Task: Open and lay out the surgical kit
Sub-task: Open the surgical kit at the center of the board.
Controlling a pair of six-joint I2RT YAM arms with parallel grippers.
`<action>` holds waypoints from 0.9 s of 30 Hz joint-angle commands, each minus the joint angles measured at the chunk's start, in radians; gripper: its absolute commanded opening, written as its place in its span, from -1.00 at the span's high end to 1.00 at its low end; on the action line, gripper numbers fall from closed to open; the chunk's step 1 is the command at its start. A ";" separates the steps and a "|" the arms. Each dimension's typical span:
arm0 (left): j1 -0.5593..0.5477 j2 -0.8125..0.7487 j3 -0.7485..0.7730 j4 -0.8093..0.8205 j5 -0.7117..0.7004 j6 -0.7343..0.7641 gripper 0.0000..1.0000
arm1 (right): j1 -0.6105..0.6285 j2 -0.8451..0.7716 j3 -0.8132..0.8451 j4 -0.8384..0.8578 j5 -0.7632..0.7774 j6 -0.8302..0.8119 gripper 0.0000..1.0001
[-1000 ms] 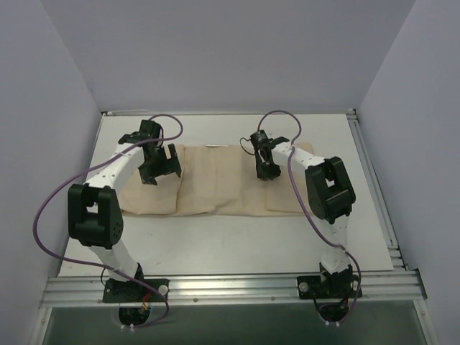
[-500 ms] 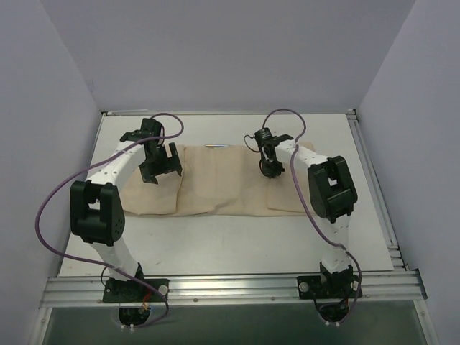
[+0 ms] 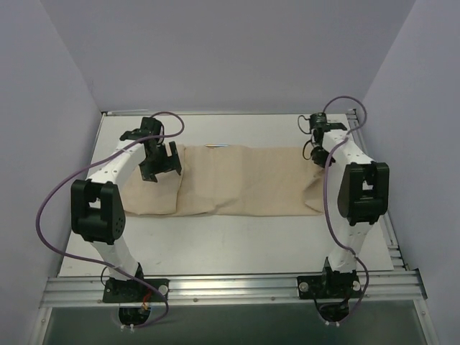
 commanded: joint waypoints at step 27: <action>-0.153 0.204 0.131 -0.057 -0.309 0.014 -0.93 | -0.064 -0.226 0.070 -0.162 -0.174 0.001 -0.45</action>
